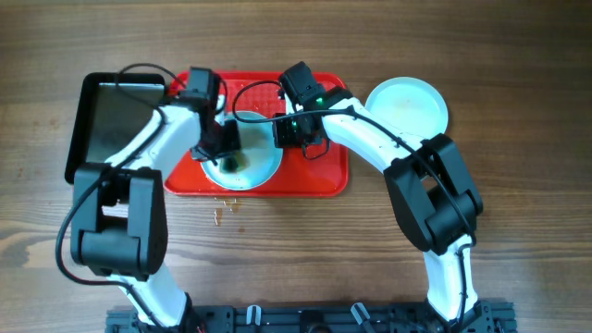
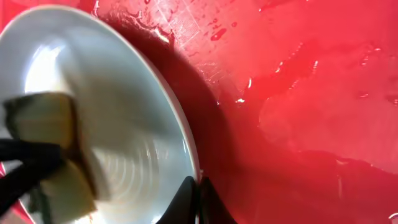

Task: Clean dirty plates on tray and stack at the side
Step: 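Scrub the plate with the sponge while the right gripper holds it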

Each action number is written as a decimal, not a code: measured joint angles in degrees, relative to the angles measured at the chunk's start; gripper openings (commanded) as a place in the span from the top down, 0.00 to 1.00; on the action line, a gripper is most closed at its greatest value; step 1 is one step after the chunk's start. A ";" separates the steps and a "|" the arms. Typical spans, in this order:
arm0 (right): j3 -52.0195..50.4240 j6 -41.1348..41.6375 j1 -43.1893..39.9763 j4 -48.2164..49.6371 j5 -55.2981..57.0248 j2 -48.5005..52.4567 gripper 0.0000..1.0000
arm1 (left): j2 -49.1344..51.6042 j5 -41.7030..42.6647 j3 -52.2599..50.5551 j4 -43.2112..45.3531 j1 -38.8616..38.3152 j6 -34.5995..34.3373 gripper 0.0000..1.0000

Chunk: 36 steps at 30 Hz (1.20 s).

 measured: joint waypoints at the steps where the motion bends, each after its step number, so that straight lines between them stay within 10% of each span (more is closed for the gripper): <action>1: 0.00 0.00 -0.17 -0.09 0.02 0.04 0.96 | -0.09 0.04 -0.90 1.05 -0.76 -1.16 0.96; 9: 0.00 -0.24 -1.11 -0.04 0.70 0.04 0.96 | -0.17 0.37 -2.86 12.98 -4.90 -2.73 0.96; 16: 0.00 -0.39 0.11 0.48 -1.33 0.04 0.96 | -0.24 -3.89 -1.07 2.89 -3.72 -13.25 0.96; 22: 0.00 -0.42 -0.09 0.42 -1.29 0.04 0.96 | -0.22 10.05 -1.51 -4.46 -2.82 -1.84 0.96; 33: 0.00 -0.44 -0.15 0.44 -1.90 0.17 0.95 | -0.44 -22.27 -1.49 2.97 -4.15 -13.09 0.96; 36: 0.00 -0.48 -0.15 1.16 -1.90 0.17 0.69 | -0.33 -22.75 -1.53 3.69 -4.09 -13.81 0.96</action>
